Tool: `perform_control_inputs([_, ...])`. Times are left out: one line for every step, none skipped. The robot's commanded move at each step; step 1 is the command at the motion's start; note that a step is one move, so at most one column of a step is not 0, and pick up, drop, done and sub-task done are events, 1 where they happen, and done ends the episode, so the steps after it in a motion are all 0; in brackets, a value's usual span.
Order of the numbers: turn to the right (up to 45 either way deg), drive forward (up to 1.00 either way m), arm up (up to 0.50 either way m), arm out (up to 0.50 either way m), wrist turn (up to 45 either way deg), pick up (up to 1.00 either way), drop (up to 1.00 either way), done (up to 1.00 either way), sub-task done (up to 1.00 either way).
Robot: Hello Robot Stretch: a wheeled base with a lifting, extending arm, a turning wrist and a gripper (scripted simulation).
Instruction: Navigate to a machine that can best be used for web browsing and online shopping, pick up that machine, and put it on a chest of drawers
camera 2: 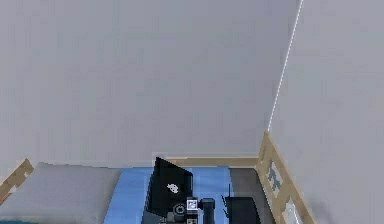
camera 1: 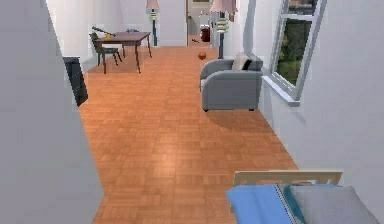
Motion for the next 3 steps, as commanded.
perform_control_inputs([0.0,0.0,0.0,0.0,45.0,0.0,0.0,0.0,0.0])
perform_control_inputs([0.0,0.0,0.0,0.0,45.0,0.0,0.0,0.0,0.0])
perform_control_inputs([0.0,0.0,0.0,0.0,45.0,0.0,0.0,0.0,0.0])
